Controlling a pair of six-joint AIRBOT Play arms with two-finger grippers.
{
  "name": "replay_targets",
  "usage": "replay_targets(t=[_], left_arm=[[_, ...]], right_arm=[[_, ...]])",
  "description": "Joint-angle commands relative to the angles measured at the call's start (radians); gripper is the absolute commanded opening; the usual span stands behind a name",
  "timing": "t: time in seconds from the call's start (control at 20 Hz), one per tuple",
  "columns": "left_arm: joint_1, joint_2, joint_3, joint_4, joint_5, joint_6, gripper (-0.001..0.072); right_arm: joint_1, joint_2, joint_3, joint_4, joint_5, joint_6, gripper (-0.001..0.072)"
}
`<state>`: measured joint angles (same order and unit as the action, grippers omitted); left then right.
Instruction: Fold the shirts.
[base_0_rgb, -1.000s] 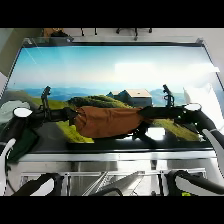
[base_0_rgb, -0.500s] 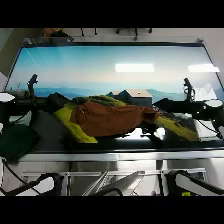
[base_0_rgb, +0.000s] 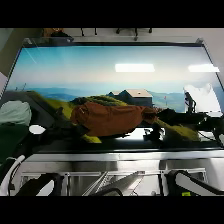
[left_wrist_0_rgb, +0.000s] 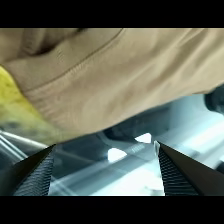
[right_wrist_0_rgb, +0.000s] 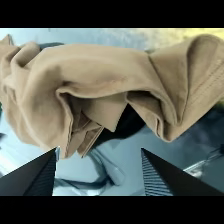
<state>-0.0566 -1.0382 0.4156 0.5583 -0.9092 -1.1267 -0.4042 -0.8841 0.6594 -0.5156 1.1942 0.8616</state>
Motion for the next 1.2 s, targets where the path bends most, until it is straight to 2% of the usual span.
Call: replay_targets(t=[0.0,0.1,0.25,0.35,0.4,0.5,0.7,0.9,1.15], left_arm=[[-0.183,-0.010,-0.082,-0.065,0.288,-0.026,0.0704],[-0.229,-0.079,-0.049,-0.065,0.344,-0.028,0.0704],[-0.233,-0.194,0.056,-0.064,0.308,-0.027,0.0693],[-0.233,-0.251,0.131,-0.061,0.243,-0.026,0.0275],[-0.233,-0.269,0.163,-0.061,0.206,-0.016,0.0128],[-0.233,-0.282,0.212,-0.052,0.132,0.016,0.0016],[-0.177,-0.242,0.238,-0.052,0.039,0.026,0.0016],[-0.050,-0.138,0.238,-0.034,-0.018,0.026,0.0015],[0.102,-0.024,0.238,-0.026,-0.082,0.033,0.0016]], right_arm=[[0.012,-0.046,-0.014,0.060,-0.048,-0.052,0.0577],[0.044,-0.078,-0.013,0.080,-0.090,-0.055,0.0577],[0.113,-0.128,-0.013,0.154,-0.132,-0.105,0.0576],[0.150,-0.154,-0.013,0.238,-0.171,-0.158,0.0575],[0.156,-0.161,-0.012,0.269,-0.190,-0.178,0.0575],[0.148,-0.163,0.000,0.272,-0.228,-0.185,0.0574],[0.071,-0.163,0.012,0.266,-0.224,-0.184,0.0570],[0.013,-0.163,0.012,0.266,-0.170,-0.182,0.0570],[0.052,-0.179,0.010,0.262,-0.165,-0.181,0.0569]])
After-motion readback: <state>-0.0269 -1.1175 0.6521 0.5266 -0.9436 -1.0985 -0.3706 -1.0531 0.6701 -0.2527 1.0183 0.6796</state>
